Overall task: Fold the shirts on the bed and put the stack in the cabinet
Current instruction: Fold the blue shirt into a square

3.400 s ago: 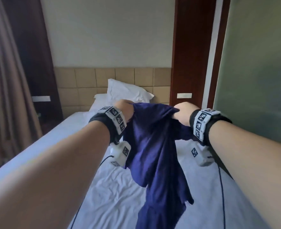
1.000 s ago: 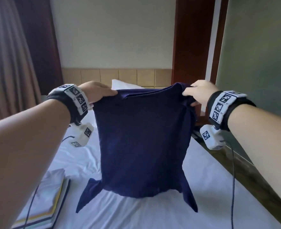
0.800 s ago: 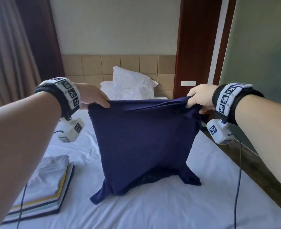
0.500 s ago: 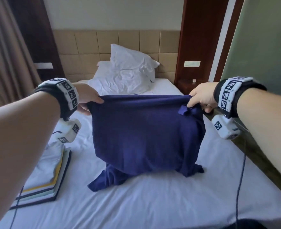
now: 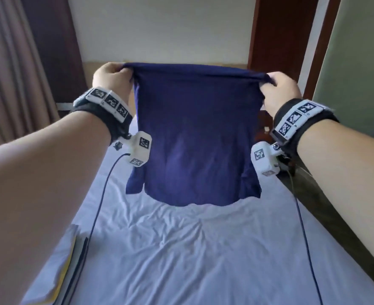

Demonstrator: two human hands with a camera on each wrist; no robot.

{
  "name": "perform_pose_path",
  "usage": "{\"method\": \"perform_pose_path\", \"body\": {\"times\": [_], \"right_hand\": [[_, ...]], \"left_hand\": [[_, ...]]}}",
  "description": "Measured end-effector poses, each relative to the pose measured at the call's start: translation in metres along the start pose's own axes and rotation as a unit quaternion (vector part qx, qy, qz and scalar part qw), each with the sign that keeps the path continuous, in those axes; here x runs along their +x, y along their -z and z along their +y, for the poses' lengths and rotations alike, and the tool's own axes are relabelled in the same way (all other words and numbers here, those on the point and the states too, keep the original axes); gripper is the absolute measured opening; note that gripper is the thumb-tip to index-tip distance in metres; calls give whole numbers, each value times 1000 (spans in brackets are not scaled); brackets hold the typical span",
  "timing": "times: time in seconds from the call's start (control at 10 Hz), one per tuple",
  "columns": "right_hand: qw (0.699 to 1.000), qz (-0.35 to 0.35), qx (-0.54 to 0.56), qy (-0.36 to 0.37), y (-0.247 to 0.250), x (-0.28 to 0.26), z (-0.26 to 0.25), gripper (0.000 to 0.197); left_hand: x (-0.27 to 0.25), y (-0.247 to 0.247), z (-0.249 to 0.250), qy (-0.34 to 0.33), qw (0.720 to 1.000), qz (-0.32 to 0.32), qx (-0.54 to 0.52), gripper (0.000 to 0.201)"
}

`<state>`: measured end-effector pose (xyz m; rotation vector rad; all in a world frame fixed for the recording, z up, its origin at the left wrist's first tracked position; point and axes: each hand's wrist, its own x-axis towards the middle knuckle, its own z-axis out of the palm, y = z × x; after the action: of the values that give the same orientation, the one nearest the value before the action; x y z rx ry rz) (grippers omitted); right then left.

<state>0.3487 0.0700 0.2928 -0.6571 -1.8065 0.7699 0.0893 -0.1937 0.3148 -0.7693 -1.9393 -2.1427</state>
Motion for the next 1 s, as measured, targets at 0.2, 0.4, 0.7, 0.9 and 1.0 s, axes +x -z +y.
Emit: {"method": "perform_pose_path", "body": {"times": [0.2,0.4,0.7,0.9,1.0], "right_hand": [[996,-47,61,-42,23,-22,0,14],[922,-289,-106,-236,51,-102,51,8],[723,-532,-315,-310,47,-302,181,30],[766,-451,-259,-378,61,-342,191,12],[781,-416,-340,-318,60,-349,198,27]], "left_hand": [[-37,14,10,-50,999,13,3,5],[-146,34,-47,113,916,-196,331,21],[-318,78,-221,407,730,-378,399,12],[-346,101,-239,441,749,-306,388,26],[-355,112,-244,509,707,-294,394,30]]}}
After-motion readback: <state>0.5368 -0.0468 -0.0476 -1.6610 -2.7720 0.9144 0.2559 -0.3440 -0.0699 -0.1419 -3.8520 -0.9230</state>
